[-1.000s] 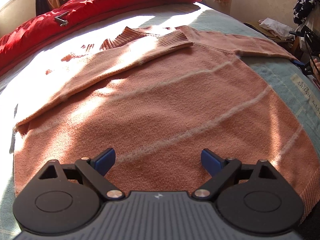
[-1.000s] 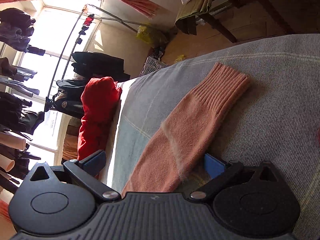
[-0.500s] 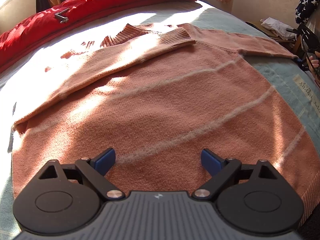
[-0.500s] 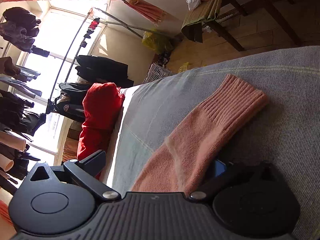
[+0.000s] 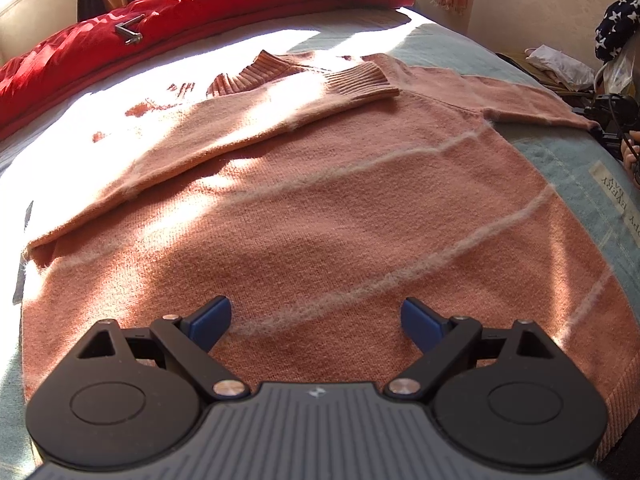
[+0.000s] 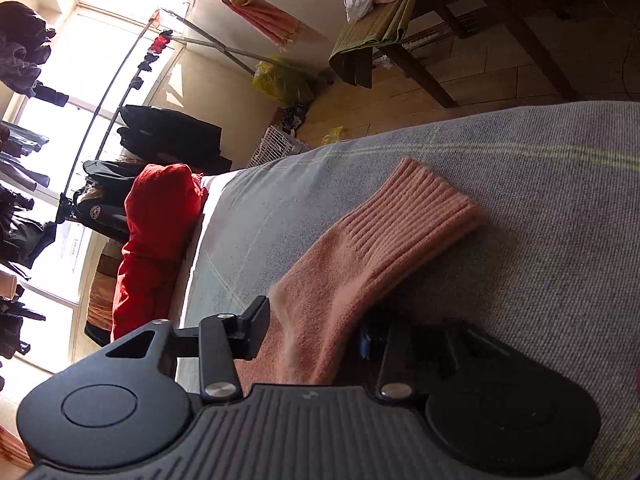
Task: Fold clothes
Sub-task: 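Grasp the ribbed sleeve cuff with the right gripper, then lift the held sleeve cuff and carry it toward the sweater body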
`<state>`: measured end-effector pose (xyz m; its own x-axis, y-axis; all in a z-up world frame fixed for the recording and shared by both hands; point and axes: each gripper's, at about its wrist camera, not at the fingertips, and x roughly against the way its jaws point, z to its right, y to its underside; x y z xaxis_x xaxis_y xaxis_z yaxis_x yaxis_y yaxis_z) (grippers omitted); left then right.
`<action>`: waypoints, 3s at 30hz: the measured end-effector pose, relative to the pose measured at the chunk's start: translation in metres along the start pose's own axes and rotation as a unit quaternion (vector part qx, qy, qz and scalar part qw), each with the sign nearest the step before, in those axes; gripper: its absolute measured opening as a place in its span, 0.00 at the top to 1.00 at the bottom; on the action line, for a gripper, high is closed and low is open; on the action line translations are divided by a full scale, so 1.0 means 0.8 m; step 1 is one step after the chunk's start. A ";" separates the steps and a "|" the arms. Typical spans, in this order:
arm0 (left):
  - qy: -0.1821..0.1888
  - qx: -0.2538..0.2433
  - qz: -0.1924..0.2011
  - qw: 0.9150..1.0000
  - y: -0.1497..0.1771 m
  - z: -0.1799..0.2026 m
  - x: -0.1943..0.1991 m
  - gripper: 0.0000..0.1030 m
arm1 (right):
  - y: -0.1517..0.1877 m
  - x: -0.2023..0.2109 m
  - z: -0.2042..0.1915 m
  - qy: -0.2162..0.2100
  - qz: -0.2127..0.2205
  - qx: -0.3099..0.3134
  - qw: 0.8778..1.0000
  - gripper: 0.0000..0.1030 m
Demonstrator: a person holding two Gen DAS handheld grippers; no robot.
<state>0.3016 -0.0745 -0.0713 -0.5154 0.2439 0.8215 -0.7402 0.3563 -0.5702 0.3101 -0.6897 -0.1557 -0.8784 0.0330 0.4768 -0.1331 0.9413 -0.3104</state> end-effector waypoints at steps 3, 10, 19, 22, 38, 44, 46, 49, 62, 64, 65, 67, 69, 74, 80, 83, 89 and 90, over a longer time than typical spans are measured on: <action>0.000 0.000 0.004 1.000 -0.001 -0.001 0.001 0.12 | -0.001 0.001 0.011 0.012 -0.003 -0.009 1.000 0.93; -0.006 0.017 0.017 1.000 0.002 -0.012 0.012 0.12 | 0.002 0.002 -0.010 0.045 0.002 0.029 0.999 0.93; 0.012 0.058 0.050 0.997 0.008 -0.037 0.033 0.11 | 0.010 0.025 -0.057 0.051 0.014 0.086 0.995 0.93; 0.020 0.062 0.067 0.996 0.010 -0.043 0.042 0.11 | 0.013 0.035 -0.080 0.043 0.015 0.106 0.993 0.93; 0.058 0.054 0.139 0.987 0.048 -0.080 0.085 0.11 | 0.082 0.056 -0.241 -0.007 -0.013 0.220 0.975 0.92; 0.066 0.068 0.161 0.982 0.073 -0.106 0.103 0.11 | 0.136 0.047 -0.307 -0.022 -0.033 0.261 0.965 0.92; 0.067 0.074 0.167 0.981 0.082 -0.116 0.109 0.11 | 0.154 0.042 -0.328 -0.026 -0.039 0.273 0.961 0.92; 0.073 0.082 0.176 0.978 0.093 -0.131 0.118 0.11 | 0.182 0.036 -0.356 -0.034 -0.047 0.286 0.956 0.92; 0.067 0.104 0.196 0.973 0.135 -0.188 0.148 0.10 | 0.299 0.011 -0.433 -0.059 -0.088 0.324 0.940 0.92; 0.064 0.106 0.199 0.972 0.136 -0.194 0.150 0.10 | 0.317 0.007 -0.444 -0.063 -0.095 0.329 0.937 0.92; 0.063 0.108 0.200 0.972 0.137 -0.195 0.150 0.10 | 0.326 0.005 -0.449 -0.065 -0.098 0.332 0.936 0.92; 0.064 0.110 0.202 0.971 0.137 -0.196 0.149 0.10 | 0.341 -0.002 -0.459 -0.067 -0.106 0.339 0.932 0.92; 0.063 0.110 0.201 0.971 0.136 -0.195 0.148 0.10 | 0.354 -0.009 -0.465 -0.068 -0.113 0.346 0.929 0.92; 0.059 0.112 0.197 0.972 0.137 -0.190 0.146 0.10 | 0.385 -0.029 -0.476 -0.074 -0.137 0.364 0.918 0.92; 0.054 0.114 0.191 0.973 0.132 -0.189 0.143 0.10 | 0.416 -0.043 -0.488 -0.093 -0.158 0.379 0.907 0.92; 0.055 0.111 0.187 0.975 0.129 -0.187 0.140 0.10 | 0.432 -0.047 -0.494 -0.103 -0.167 0.386 0.901 0.92; 0.057 0.108 0.181 0.976 0.126 -0.189 0.136 0.10 | 0.473 -0.059 -0.503 -0.107 -0.188 0.415 0.884 0.92; 0.056 0.109 0.181 0.976 0.126 -0.189 0.135 0.10 | 0.481 -0.061 -0.505 -0.106 -0.191 0.422 0.880 0.92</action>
<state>0.2365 0.1244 -0.0394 -0.7181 0.4201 0.5548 -0.5994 0.0317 -0.7998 0.4870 -0.1935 0.0337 -0.7492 -0.3791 0.5432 -0.6525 0.2816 -0.7035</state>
